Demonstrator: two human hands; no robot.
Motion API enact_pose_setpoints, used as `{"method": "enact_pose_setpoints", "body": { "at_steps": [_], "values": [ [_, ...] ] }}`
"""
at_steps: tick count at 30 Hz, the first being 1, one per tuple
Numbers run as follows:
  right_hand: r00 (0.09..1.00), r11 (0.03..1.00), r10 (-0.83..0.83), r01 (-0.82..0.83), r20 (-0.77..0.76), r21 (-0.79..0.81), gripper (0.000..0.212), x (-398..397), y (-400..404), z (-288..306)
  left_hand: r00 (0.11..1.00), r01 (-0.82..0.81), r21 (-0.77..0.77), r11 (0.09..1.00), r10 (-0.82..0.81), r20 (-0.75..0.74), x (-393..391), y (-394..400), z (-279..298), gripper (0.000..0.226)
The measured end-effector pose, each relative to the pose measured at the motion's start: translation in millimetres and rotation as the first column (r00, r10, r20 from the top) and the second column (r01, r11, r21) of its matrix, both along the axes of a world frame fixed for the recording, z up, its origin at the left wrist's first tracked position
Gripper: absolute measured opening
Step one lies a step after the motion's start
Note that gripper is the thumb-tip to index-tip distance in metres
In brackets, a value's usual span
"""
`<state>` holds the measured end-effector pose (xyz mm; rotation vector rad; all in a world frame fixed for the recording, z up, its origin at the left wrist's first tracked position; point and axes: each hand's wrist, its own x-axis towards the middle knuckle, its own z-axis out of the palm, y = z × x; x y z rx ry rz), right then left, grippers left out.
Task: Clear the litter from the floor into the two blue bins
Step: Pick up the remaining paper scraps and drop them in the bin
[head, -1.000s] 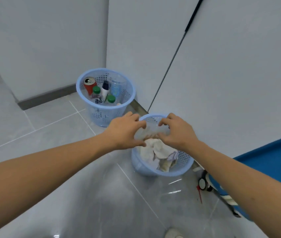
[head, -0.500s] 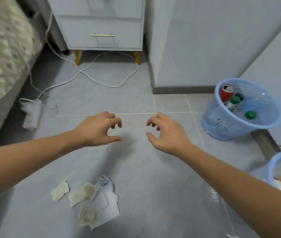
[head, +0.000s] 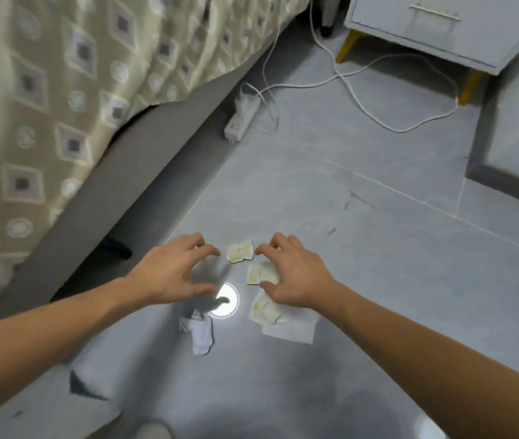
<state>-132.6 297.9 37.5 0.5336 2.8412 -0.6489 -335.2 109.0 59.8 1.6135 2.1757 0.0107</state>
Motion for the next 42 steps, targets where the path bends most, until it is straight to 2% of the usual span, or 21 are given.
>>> {"method": "enact_pose_setpoints", "body": {
  "at_steps": [3,7,10,14,15,17,20,25,29,31,35,42],
  "values": [
    [0.992,0.996,0.082,-0.086,0.099,0.028,0.06,-7.3,-12.7,-9.5,0.999,-0.019,-0.081,0.997,0.023,0.042,18.4,-33.6,-11.1,0.084],
    [0.975,0.99,0.101,-0.118,0.2,0.073,0.06,-9.7,-14.0,-23.4,0.997,0.001,-0.162,0.987,0.011,0.078,41.8,-57.0,-29.3,0.093],
    [0.968,0.986,0.12,-0.142,0.222,0.089,0.051,-6.8,-18.3,-33.9,0.998,0.033,-0.179,0.983,-0.021,0.064,52.1,-61.7,-42.5,0.08],
    [0.979,0.987,0.098,-0.119,0.177,0.112,0.044,-4.5,-19.2,-46.6,0.994,0.053,-0.126,0.991,-0.041,0.097,54.6,-56.8,-55.4,0.031],
    [0.981,0.988,0.085,-0.104,0.172,0.109,0.044,-4.1,-18.1,-49.6,0.992,0.056,-0.1,0.993,-0.044,0.117,53.7,-54.8,-57.2,0.027],
    [0.986,0.992,0.06,-0.076,0.157,0.097,0.043,-2.3,-15.6,-54.2,0.989,0.055,-0.071,0.996,-0.045,0.139,49.5,-46.5,-62.6,0.029],
    [0.992,0.995,0.046,-0.055,0.122,0.079,0.041,-0.8,-10.4,-57.7,0.993,0.026,0.008,1.0,-0.027,0.116,38.2,-20.6,-62.0,0.019],
    [0.999,0.997,0.0,-0.003,0.044,0.071,0.036,0.2,-0.7,-53.6,0.998,-0.013,0.09,0.996,0.007,0.063,13.8,39.2,-54.6,0.041],
    [0.999,0.997,-0.039,0.041,-0.034,0.069,0.032,4.1,7.5,-47.9,0.998,0.032,0.038,0.999,-0.034,0.052,9.4,73.0,-68.9,0.055],
    [0.996,0.995,-0.067,0.07,-0.052,0.069,0.03,7.6,13.1,-45.0,0.996,0.081,0.01,0.997,-0.081,0.021,12.3,79.8,-80.5,0.048],
    [0.987,0.988,-0.126,0.134,-0.103,0.079,0.028,13.9,26.9,-42.1,0.987,0.15,0.1,0.984,-0.156,0.049,14.0,82.1,-93.0,0.013],
    [0.962,0.967,-0.221,0.238,-0.16,0.094,0.028,26.8,54.1,-34.9,0.969,0.223,0.172,0.96,-0.237,0.071,10.7,117.3,-81.4,0.012]
  ]
}}
